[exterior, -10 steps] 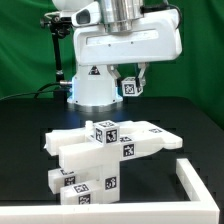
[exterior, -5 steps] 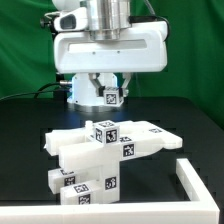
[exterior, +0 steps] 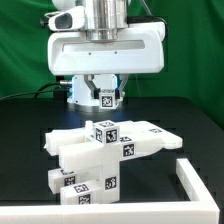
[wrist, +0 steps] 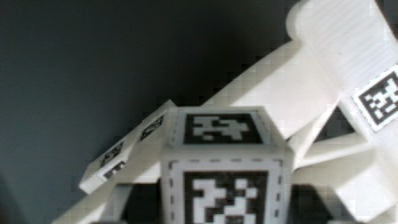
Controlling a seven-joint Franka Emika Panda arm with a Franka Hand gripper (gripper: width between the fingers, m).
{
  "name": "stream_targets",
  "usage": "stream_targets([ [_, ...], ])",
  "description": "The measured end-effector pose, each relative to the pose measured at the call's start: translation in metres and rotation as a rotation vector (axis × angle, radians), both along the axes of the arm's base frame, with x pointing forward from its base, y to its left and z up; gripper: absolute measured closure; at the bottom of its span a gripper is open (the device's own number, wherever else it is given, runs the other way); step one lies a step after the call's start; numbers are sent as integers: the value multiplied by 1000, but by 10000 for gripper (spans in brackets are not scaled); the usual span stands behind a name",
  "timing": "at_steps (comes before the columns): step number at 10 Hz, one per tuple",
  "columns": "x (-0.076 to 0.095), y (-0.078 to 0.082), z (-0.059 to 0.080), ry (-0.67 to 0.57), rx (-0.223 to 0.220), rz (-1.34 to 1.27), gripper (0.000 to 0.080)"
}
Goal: Assemble chair
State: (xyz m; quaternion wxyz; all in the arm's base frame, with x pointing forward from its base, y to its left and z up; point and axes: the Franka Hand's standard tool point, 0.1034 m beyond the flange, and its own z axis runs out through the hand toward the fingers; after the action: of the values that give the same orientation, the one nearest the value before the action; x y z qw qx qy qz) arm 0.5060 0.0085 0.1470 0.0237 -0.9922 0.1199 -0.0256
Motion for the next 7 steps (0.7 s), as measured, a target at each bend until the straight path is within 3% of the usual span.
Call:
stream_targets([
  [2, 17, -13, 9, -57, -18, 53, 515],
  [7, 26, -29, -11, -81, -65, 87, 515],
])
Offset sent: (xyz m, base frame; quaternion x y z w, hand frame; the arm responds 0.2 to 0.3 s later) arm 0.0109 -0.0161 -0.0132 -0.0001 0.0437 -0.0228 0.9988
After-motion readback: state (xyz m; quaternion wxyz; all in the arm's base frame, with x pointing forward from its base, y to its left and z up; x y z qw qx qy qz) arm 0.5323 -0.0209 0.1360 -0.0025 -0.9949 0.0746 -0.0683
